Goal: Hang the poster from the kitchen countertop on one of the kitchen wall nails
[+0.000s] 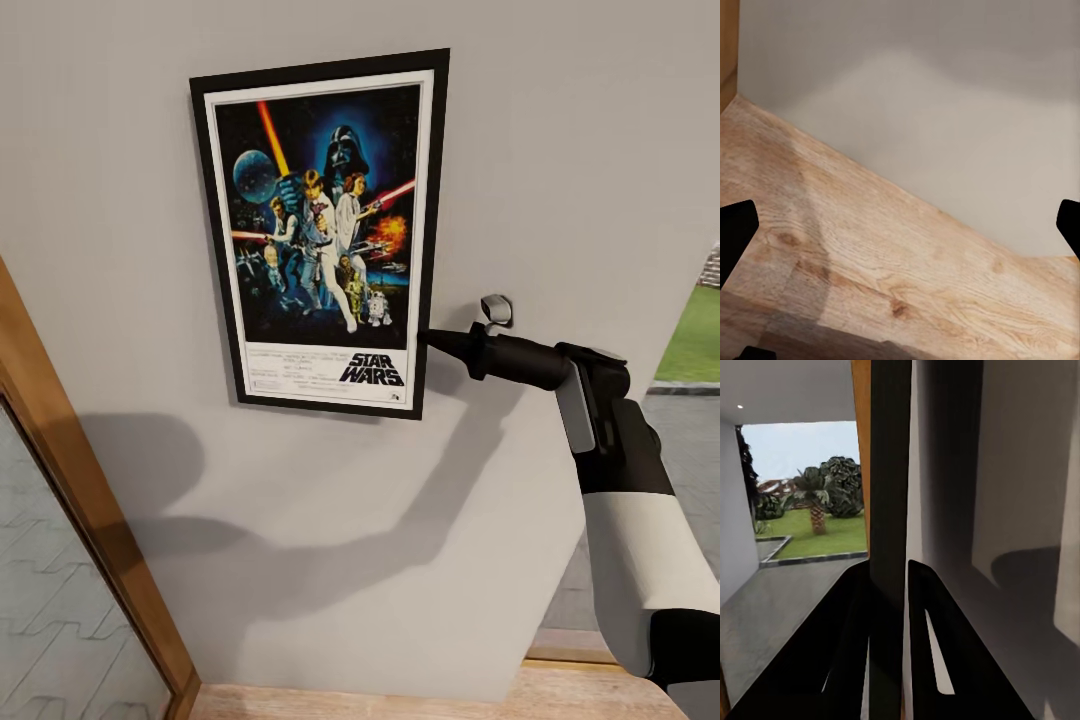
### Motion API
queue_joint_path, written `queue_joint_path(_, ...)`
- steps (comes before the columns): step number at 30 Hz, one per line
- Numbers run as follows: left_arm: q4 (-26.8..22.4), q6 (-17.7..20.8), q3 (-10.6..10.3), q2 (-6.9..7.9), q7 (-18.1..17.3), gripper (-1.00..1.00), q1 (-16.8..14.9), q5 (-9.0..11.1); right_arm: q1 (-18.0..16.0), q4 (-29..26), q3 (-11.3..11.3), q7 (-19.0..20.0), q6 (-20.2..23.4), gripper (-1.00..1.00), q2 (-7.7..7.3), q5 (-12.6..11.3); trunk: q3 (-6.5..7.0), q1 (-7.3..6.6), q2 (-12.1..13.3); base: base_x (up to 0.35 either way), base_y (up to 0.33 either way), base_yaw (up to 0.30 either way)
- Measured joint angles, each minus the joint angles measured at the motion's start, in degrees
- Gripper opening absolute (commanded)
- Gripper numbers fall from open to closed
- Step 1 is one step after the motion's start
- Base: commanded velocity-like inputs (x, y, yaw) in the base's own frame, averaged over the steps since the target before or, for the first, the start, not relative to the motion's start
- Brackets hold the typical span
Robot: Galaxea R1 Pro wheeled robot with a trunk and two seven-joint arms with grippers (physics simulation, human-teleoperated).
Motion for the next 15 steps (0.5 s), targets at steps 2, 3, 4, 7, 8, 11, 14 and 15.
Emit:
queue_joint_path(2, 0.0, 0.0, 0.0, 0.0, 0.0, 1.0, 0.0, 0.0, 0.0, 0.0, 0.0, 0.0, 0.0, -1.0, 0.0, 0.0, 0.0, 0.0, 0.0, 0.0, 0.0, 0.0)
queue_joint_path(3, 0.0, 0.0, 0.0, 0.0, 0.0, 1.0, 0.0, 0.0, 0.0, 0.0, 0.0, 0.0, 0.0, -1.0, 0.0, 0.0, 0.0, 0.0, 0.0, 0.0, 0.0, 0.0)
queue_joint_path(4, 0.0, 0.0, 0.0, 0.02, 0.0, 1.0, 0.0, 0.0, 0.0, 0.0, 0.0, 0.0, 0.0, -1.0, -0.01, 0.0, 0.0, 0.0, 0.0, 0.0, 0.0, 0.0)
queue_joint_path(7, 0.0, 0.0, 0.0, 0.05, 0.0, 1.0, 0.0, 0.0, 0.0, 0.0, 0.0, 0.0, 0.0, -1.0, -0.01, 0.0, 0.0, 0.0, 0.0, 0.0, 0.0, 0.0)
queue_joint_path(8, 0.0, 0.0, 0.0, 0.06, 0.0, 1.0, 0.0, 0.0, 0.0, 0.0, 0.0, 0.0, 0.0, -1.0, -0.01, 0.0, 0.0, 0.0, 0.0, 0.0, 0.0, 0.0)
queue_joint_path(11, 0.0, 0.0, 0.0, 0.07, 0.0, 1.0, 0.0, 0.0, 0.0, 0.0, 0.0, 0.0, 0.0, -1.0, -0.01, 0.0, 0.0, 0.0, 0.0, 0.0, 0.0, 0.0)
queue_joint_path(14, 0.0, 0.0, 0.0, 0.07, 0.0, 1.0, 0.0, 0.0, 0.0, 0.0, 0.0, 0.0, 0.0, -1.0, -0.01, 0.0, 0.0, 0.0, 0.0, 0.003, 0.0, 0.0)
queue_joint_path(15, 0.0, 0.0, 0.0, 0.07, 0.0, 1.0, 0.0, 0.0, 0.0, 0.0, 0.0, 0.0, 0.0, -1.0, -0.01, 0.0, 0.0, 0.0, 0.0, 0.08, 0.0, 0.0)
